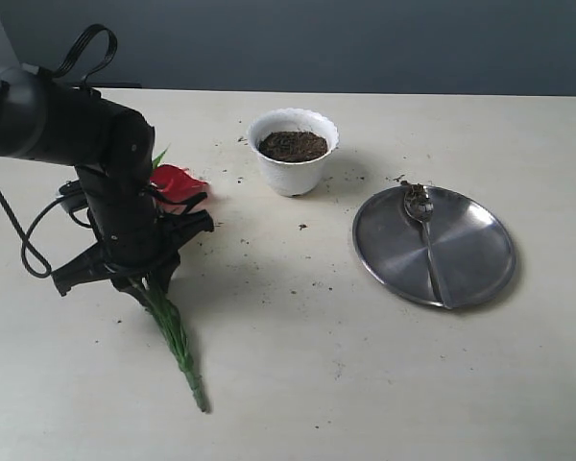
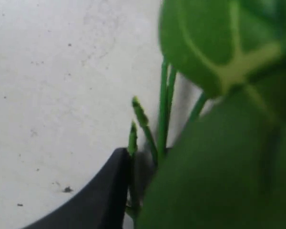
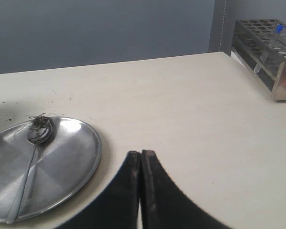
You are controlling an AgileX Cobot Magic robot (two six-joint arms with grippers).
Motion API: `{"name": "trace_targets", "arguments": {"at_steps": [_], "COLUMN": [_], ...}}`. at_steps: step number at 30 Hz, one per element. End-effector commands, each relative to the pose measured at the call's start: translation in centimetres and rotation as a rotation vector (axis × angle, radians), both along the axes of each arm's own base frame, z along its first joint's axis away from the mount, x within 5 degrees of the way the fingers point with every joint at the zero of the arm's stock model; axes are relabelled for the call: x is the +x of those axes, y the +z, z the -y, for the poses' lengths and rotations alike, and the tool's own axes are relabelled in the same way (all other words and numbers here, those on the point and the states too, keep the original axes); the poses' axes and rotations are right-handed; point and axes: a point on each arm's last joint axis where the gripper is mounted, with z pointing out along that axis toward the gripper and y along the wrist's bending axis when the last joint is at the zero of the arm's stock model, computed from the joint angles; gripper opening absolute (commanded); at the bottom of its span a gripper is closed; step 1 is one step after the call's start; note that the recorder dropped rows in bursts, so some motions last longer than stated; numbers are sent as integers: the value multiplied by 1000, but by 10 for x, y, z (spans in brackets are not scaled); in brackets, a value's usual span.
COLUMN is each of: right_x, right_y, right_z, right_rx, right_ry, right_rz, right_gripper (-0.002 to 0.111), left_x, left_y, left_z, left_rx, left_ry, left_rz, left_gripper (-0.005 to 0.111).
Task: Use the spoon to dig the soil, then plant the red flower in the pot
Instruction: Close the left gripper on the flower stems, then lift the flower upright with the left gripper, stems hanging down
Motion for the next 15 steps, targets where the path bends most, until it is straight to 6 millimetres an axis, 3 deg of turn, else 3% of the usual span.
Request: {"name": "trace_targets", "arguments": {"at_steps": [1, 4, 15], "right_x": [0, 0, 0], "right_y": [0, 0, 0], "right_z": [0, 0, 0], "right_rx": [-5, -5, -5], "right_ry": [-4, -4, -4], "right_rz": [6, 6, 6], "right_gripper": [-1, -1, -1], "left_x": [-2, -2, 0], "left_y": [-2, -2, 2], "left_z": [-3, -2, -1], "left_rx": [45, 39, 29], "left_ry": [-49, -47, -126], "left_rz": [-41, -33, -9], "left_gripper": [13, 0, 0]}}
